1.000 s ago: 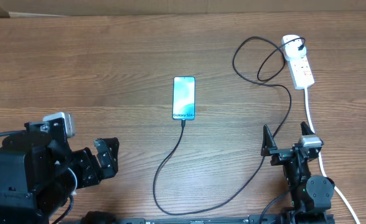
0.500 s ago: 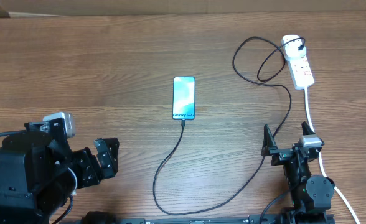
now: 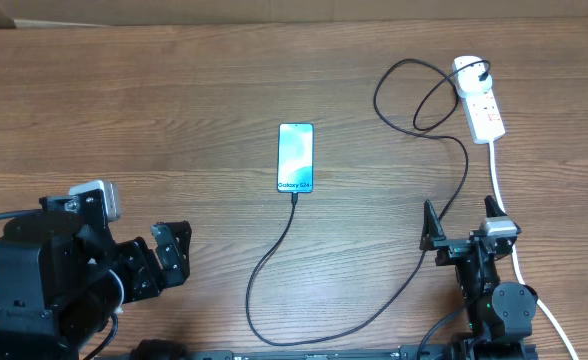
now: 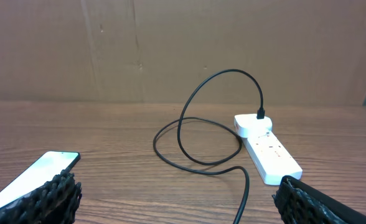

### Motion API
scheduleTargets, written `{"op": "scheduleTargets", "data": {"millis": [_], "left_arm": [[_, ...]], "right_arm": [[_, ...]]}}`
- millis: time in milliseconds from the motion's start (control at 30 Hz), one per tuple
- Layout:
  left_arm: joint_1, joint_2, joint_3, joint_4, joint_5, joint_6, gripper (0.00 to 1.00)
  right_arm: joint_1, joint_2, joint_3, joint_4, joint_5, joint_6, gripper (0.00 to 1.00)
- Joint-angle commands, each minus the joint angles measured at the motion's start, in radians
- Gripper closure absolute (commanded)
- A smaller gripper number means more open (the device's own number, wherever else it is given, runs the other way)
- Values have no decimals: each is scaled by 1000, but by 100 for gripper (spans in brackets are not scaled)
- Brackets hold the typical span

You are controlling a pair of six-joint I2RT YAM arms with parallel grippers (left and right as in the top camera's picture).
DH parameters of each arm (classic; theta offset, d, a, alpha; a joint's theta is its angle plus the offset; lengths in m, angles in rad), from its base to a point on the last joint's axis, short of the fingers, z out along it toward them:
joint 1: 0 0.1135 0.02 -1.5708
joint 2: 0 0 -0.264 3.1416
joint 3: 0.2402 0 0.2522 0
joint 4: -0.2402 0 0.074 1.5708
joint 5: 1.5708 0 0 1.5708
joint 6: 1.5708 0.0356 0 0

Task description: Plug charger to phone and switch on socket

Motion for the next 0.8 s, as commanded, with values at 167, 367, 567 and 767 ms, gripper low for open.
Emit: {"op": "scheduleTargets", "data": {"millis": [167,367,567,767], "left_arm": [[-2,3,0,1,-11,-6,0],[-2,3,0,1,-11,-6,0],[-2,3,0,0,-14,-6,0],[-2,3,0,-24,-13,-6,0]], "right_arm": [[5,-9,-10,5,13,-4,0],[5,-9,-10,6,13,-4,0],[5,-9,-10,6,13,-4,0],[5,-9,-10,5,13,-4,0]]}}
